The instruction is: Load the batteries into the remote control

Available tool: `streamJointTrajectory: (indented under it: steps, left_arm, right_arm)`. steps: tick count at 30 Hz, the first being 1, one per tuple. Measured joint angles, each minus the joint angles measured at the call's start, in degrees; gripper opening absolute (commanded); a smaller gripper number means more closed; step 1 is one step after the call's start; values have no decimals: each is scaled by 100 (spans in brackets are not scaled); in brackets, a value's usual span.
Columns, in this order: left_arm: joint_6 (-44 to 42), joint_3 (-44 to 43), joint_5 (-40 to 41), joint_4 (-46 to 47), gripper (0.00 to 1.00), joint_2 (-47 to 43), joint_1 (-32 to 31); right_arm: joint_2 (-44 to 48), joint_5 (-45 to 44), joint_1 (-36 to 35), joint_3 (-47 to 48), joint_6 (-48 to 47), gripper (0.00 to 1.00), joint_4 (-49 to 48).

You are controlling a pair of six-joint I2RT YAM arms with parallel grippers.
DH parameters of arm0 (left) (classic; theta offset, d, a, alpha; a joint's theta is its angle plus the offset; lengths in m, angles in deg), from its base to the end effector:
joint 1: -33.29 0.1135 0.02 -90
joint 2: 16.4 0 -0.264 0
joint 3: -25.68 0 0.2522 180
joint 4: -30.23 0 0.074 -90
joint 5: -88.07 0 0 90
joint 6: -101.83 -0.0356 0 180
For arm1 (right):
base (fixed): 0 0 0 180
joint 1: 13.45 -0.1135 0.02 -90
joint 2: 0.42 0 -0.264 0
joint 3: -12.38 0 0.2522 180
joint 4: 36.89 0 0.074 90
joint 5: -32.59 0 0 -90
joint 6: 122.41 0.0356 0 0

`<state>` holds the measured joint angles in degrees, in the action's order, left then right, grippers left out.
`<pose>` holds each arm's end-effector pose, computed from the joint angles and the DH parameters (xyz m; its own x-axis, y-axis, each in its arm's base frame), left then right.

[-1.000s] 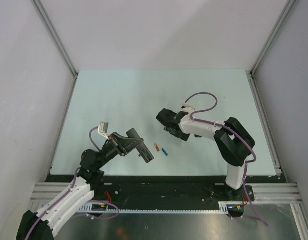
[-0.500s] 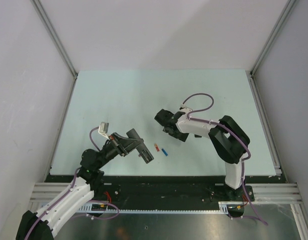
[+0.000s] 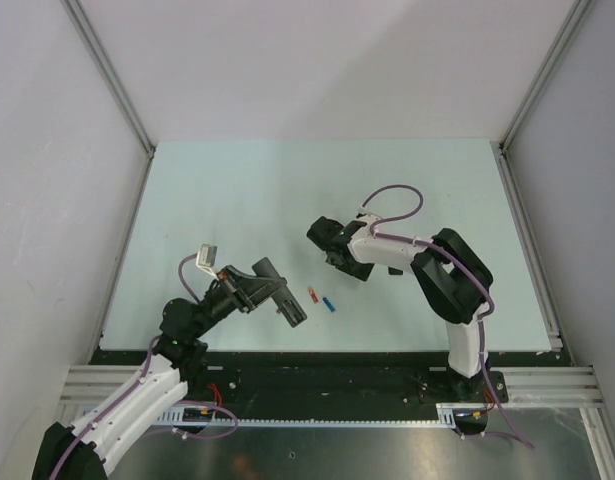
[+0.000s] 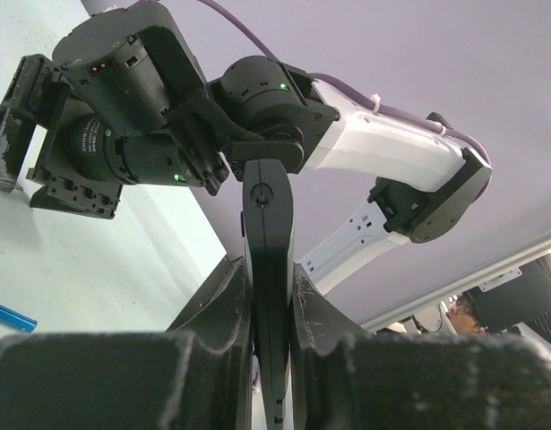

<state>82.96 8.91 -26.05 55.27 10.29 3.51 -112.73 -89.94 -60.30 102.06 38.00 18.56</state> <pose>0.1103 -0.0799 0.2164 -0.6797 -0.6061 -0.4131 0.4716 0.0702 -0.8790 0.2701 0.2601 0.1589 -0.7323 0.3802 -0.5649 0.4497 0.8930 0.0182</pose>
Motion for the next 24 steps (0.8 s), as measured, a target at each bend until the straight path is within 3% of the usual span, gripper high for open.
streamJointTrajectory:
  steps: [8,24]
  left_arm:
    - [0,0,-2,-11,0,-13,0]
    - [2,0,-2,-50,0,-37,0]
  right_arm:
    - [-74,2,22,107,-129,70,-22]
    - [-120,-2,72,157,-164,50,-44]
